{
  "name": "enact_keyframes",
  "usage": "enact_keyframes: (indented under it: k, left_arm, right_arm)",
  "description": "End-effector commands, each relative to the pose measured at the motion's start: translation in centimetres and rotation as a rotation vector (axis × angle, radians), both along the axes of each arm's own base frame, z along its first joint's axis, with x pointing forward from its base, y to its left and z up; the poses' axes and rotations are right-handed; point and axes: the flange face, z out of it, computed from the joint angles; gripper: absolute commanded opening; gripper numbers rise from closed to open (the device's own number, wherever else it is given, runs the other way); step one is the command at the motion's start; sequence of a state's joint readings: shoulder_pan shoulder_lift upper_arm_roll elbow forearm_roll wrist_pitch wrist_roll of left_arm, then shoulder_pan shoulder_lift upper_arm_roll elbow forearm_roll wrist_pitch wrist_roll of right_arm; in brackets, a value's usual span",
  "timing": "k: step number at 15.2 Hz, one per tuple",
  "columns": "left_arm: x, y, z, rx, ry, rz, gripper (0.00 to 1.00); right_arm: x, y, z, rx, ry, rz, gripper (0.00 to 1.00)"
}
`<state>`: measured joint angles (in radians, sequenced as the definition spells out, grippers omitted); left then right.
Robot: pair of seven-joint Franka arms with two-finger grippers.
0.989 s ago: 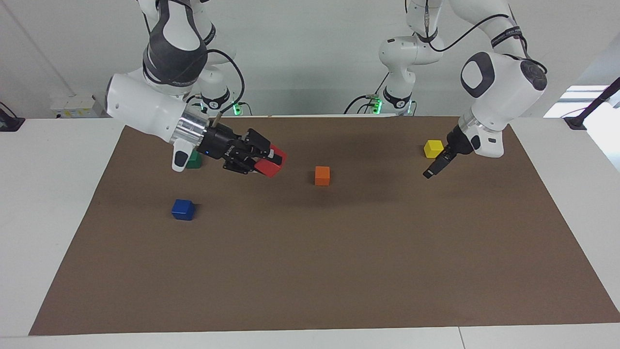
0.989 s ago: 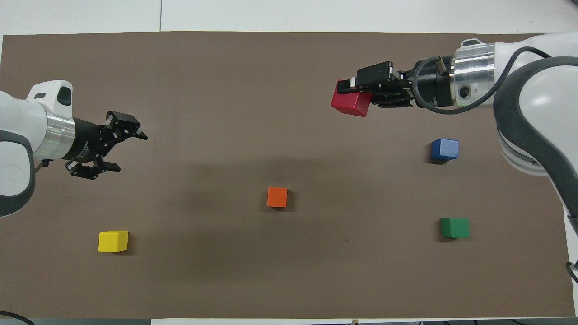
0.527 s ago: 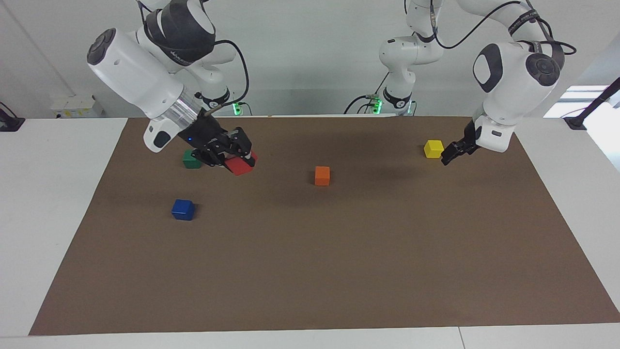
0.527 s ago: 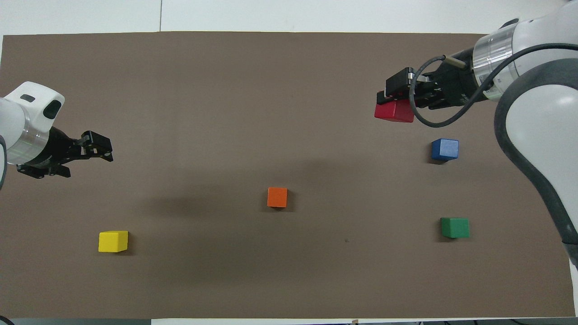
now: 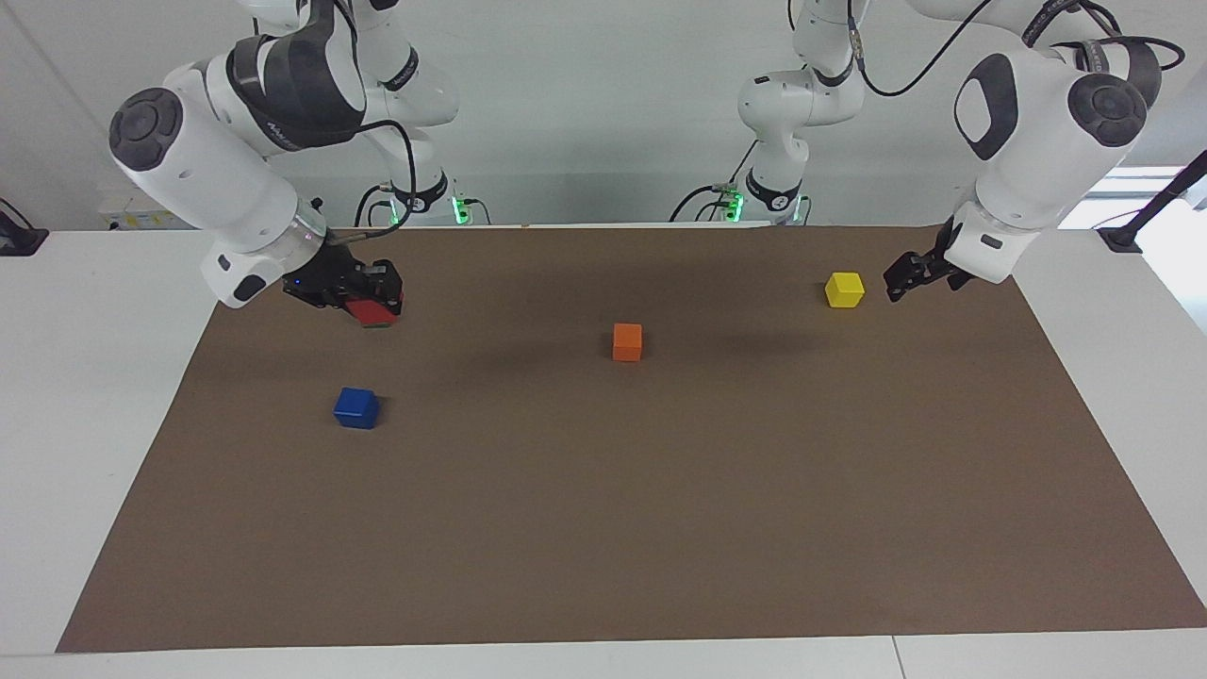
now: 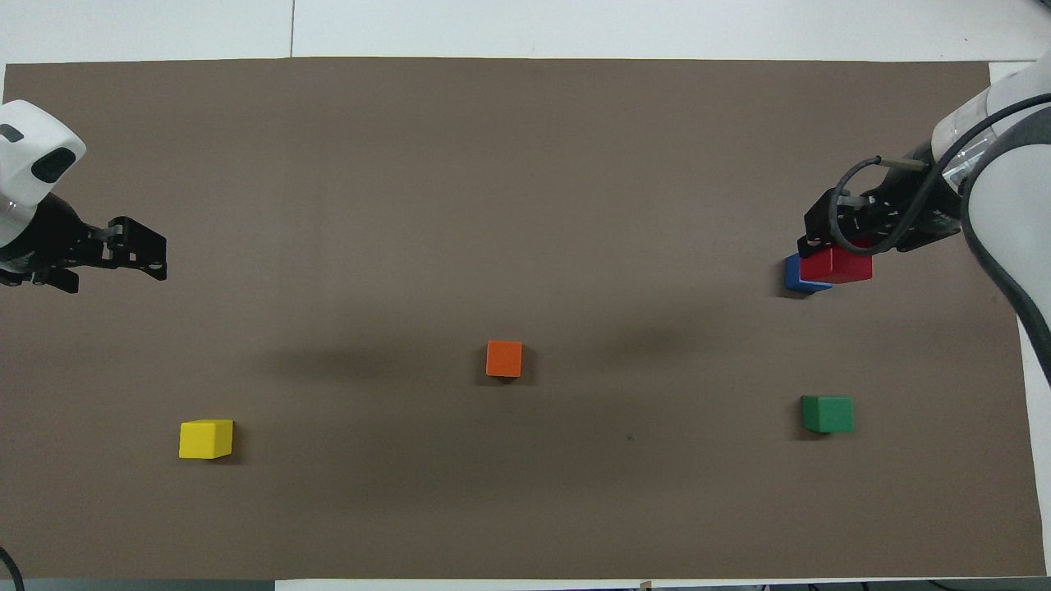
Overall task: Transfer red block to right arm and stack on blue block
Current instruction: 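Lower the red cube onto the blue cube and open the right gripper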
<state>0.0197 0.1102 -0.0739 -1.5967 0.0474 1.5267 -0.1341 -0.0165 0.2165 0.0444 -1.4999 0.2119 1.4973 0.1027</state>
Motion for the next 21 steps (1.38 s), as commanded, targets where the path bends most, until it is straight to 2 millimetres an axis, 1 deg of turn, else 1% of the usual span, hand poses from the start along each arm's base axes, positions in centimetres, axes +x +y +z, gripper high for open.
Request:
enact_keyframes:
  k: [1,3,6,7,11,12,15,16,19,21]
  left_arm:
    - [-0.5,-0.5,-0.9,0.02,0.052,-0.014,1.0]
    - [-0.9,-1.2,-1.0,0.02,0.052,-0.022,1.0]
    - [-2.9,-1.1,-0.8,0.016,0.031,-0.025,1.0]
    - [-3.2,-1.0,-1.1,0.016,0.023,-0.025,1.0]
    - [-3.1,-0.5,-1.2,-0.018,0.011,-0.003,1.0]
    - [-3.1,-0.4,-1.1,-0.025,0.01,0.002,1.0]
    - [-2.8,-0.4,-0.9,-0.028,0.0,0.003,1.0]
    - [-2.7,-0.3,-0.9,-0.027,-0.002,0.008,1.0]
    - [-2.0,-0.3,-0.6,-0.028,-0.036,0.019,1.0]
    - [-1.8,-0.3,-0.4,-0.026,-0.04,0.042,1.0]
  right_arm:
    - [1.3,-1.0,-2.8,-0.014,0.014,0.009,0.0]
    - [2.4,-2.2,-5.2,-0.028,0.013,0.031,0.0]
    - [3.4,-5.4,-7.6,-0.049,0.009,0.039,0.0]
    - [3.8,-6.4,-8.8,-0.044,0.014,0.039,0.0]
    - [4.1,-7.0,-11.4,-0.042,0.047,0.006,0.0]
    - [4.2,-7.8,-12.4,-0.044,0.063,-0.015,0.0]
    - [3.3,-8.7,-15.4,-0.058,0.055,-0.045,0.0]
    - [3.2,-9.0,-16.1,-0.074,0.049,-0.051,0.0]
    - [3.2,-9.6,-16.8,-0.096,0.043,-0.06,0.0]
    - [3.0,-9.5,-17.5,-0.102,0.041,-0.072,0.0]
